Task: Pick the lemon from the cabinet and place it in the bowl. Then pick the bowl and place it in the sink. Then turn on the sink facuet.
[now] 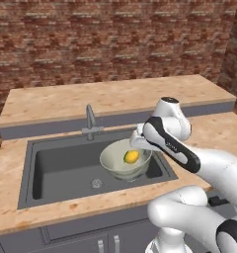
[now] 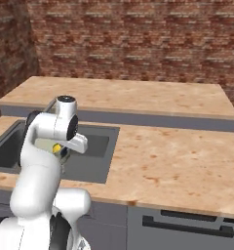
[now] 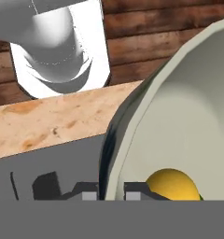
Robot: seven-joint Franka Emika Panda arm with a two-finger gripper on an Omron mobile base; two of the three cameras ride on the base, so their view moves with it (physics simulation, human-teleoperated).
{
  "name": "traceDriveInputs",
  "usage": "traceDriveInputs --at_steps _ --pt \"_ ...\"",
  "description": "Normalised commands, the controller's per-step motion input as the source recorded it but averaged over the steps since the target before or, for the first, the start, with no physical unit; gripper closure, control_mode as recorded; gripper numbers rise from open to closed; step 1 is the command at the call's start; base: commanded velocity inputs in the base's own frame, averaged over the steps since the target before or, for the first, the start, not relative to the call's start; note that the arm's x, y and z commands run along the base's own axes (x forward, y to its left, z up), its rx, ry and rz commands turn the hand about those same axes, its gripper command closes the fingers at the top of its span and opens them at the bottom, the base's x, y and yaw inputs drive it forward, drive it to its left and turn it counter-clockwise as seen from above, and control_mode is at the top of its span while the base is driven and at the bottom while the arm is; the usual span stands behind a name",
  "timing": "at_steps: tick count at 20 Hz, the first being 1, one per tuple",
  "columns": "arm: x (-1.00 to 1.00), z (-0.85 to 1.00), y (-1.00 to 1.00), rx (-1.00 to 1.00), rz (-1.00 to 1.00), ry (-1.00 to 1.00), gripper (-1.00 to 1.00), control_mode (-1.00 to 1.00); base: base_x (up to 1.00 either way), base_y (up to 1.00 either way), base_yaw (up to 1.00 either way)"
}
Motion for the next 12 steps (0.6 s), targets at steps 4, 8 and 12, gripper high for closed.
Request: traceDriveInputs --at_steps 4,8,12 --pt "0.61 -0.56 0.48 0.04 0.1 0.0 1.0 -1.0 0.0 0.0 0.0" --pt "0.76 -0.23 0.14 0.03 0.03 -0.01 1.0 -1.0 0.0 0.0 0.0" --pt "0.72 -0.29 0.04 0.02 0.01 -0.01 1.0 -1.0 0.0 0.0 0.0"
